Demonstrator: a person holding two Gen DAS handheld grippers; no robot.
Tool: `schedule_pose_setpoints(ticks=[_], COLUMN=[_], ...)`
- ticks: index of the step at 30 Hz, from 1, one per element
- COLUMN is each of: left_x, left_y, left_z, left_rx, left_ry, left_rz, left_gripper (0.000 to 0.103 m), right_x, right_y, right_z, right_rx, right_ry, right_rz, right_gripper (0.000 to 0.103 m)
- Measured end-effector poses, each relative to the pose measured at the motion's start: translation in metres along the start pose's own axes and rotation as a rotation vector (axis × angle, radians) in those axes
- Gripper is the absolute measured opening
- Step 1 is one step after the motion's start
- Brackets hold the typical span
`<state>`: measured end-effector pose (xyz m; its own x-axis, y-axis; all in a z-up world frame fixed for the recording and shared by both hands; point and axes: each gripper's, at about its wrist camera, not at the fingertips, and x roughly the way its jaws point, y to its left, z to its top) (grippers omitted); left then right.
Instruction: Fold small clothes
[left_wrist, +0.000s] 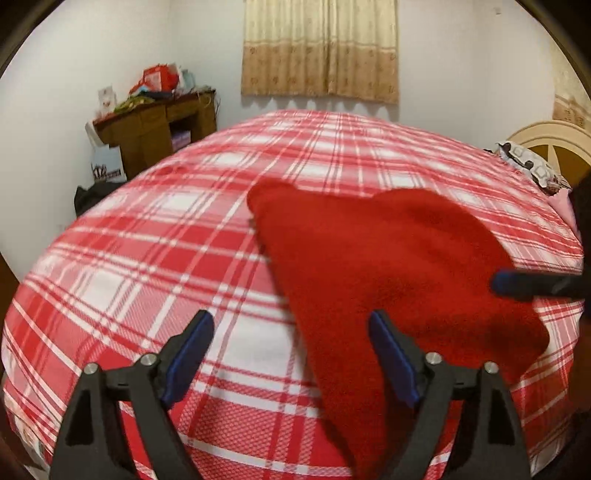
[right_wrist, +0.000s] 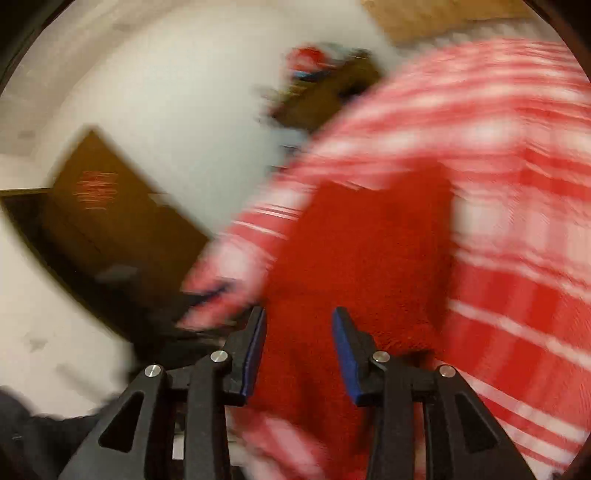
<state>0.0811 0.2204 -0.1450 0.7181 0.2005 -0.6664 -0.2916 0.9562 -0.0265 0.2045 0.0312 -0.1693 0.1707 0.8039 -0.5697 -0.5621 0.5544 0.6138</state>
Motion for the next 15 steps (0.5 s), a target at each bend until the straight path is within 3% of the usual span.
schedule_pose_setpoints(ticks=[1,3,6,8,10,11,13,15], left_x=[0.001,-0.003,-0.011,-0.024,-0.038,-0.045,-0.061,-0.070], left_y=[-0.001,-0.004,-0.011,-0.013,-0.014,-0.015,-0.016,-0.019], left_z=[-0.003,-0.006,-0.004,0.000,0.002,0.004,0.010,0.017], left_rx=[-0.003,0.002,0.026,0.034,0.031,0.029,0.020,0.019], left_ry=[-0.001,-0.004,0.006,-0.007,-0.035,-0.049,-0.090,-0.112], left_rz=[-0.005,-0.001,0.016,0.015,0.004,-0.002,-0.003,-0.013], left_gripper=[0.094,0.094,0.094,0.094,0.097,0.099,0.102,0.102], right_x=[0.000,-0.007,-0.015,-0.027,-0.041,-0.050,-0.063,-0.074], right_y=[-0.010,-0.024,-0.009,0.005,0.020,0.029,0.045,0.062], right_z=[-0.003,-0.006,-0.005,-0.007,-0.008,-0.009,-0.013,-0.018], right_rx=[0.031,0.098,0.048,0.013,-0.023,-0.048,-0.106,-0.175], right_ry=[-0.017,-0.048,-0.045,-0.065,-0.119,-0.161,-0.229,-0.285], right_rz=[0.024,0.084,0.017,-0.033,-0.084,-0.134,-0.223,-0.366], right_gripper=[0.025,0.025,0.027,0.036,0.064,0.069,0.073,0.073])
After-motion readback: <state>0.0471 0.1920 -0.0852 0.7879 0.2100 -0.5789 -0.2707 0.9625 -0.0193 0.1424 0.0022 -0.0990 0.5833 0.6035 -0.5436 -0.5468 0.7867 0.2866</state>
